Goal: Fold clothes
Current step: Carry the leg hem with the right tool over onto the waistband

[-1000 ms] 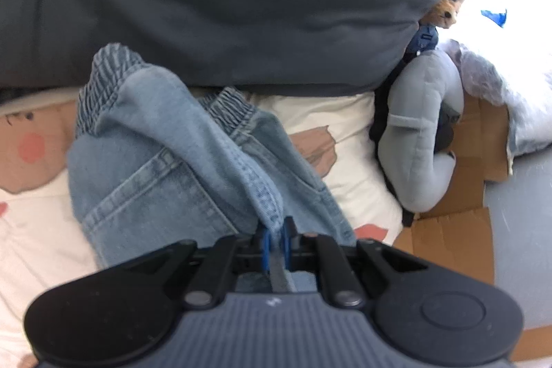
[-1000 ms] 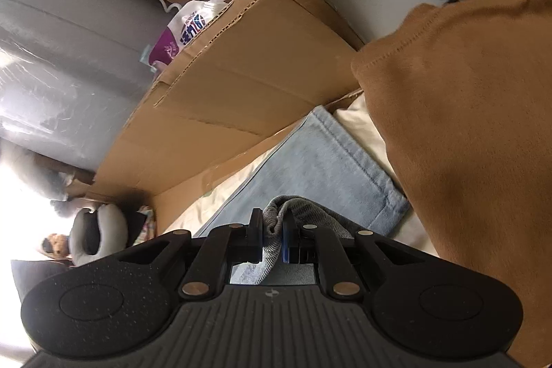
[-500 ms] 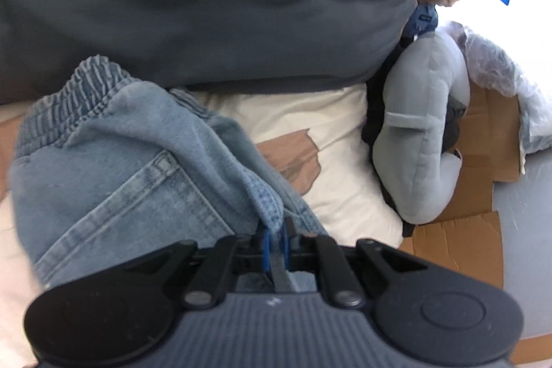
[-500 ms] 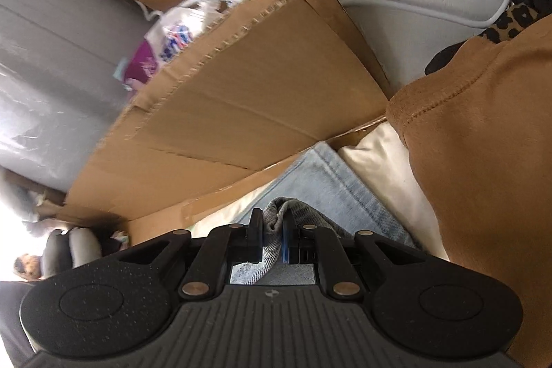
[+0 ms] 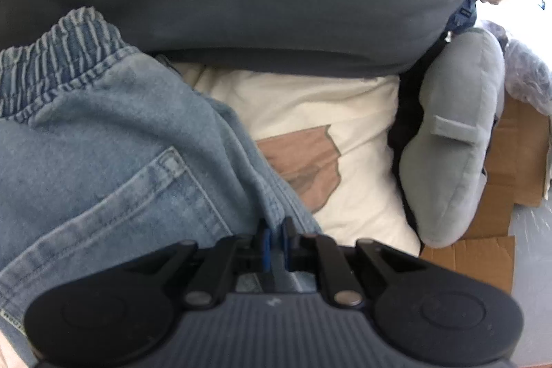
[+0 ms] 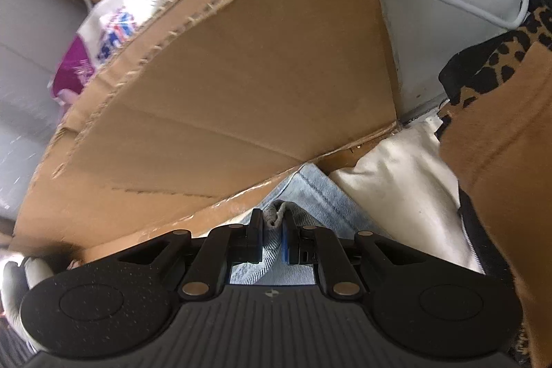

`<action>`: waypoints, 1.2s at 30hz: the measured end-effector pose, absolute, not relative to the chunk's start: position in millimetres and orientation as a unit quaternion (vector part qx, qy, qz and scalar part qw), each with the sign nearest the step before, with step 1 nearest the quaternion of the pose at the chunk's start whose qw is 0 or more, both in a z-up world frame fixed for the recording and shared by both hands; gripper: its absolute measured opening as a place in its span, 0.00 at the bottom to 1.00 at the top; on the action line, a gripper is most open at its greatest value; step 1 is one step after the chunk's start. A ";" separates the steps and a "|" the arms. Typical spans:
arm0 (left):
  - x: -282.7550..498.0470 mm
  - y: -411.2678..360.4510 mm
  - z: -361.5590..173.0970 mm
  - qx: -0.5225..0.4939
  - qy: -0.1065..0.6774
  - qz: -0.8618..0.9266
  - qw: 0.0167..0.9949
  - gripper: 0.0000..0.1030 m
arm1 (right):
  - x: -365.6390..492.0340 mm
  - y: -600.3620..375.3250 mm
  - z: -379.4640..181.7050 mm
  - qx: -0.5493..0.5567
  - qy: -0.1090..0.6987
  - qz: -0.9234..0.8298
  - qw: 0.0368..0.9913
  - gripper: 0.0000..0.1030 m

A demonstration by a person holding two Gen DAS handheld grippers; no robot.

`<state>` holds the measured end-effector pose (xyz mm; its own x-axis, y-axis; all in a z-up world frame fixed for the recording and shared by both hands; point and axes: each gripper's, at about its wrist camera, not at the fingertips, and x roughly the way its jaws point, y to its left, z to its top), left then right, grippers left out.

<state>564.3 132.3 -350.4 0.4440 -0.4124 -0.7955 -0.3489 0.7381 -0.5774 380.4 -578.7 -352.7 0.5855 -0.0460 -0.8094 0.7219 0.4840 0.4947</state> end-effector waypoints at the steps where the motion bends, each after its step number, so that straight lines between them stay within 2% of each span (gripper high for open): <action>1: 565.4 131.4 -351.0 -0.361 0.528 -0.020 0.768 0.07 | 383.1 -579.5 -356.0 0.444 0.382 -0.254 0.770 0.09; 9: 574.1 125.0 -350.7 -0.355 0.534 -0.022 0.767 0.06 | 403.8 -580.1 -380.3 0.451 0.385 -0.286 0.753 0.09; 20: 579.6 112.0 -333.3 -0.355 0.530 -0.041 0.769 0.06 | 399.3 -586.2 -376.3 0.462 0.379 -0.287 0.748 0.09; 31: 599.8 107.5 -367.1 -0.357 0.532 -0.014 0.767 0.05 | 415.4 -591.7 -395.8 0.479 0.366 -0.305 0.738 0.09; 36: 598.5 98.4 -362.5 -0.347 0.533 -0.007 0.772 0.06 | 420.3 -595.0 -407.6 0.497 0.355 -0.312 0.728 0.09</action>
<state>598.5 98.4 -362.5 0.4325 -0.3805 -0.8174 -0.3580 0.7596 -0.5430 420.3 -595.0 -407.6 0.5531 -0.1016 -0.8269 0.8069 0.3123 0.5014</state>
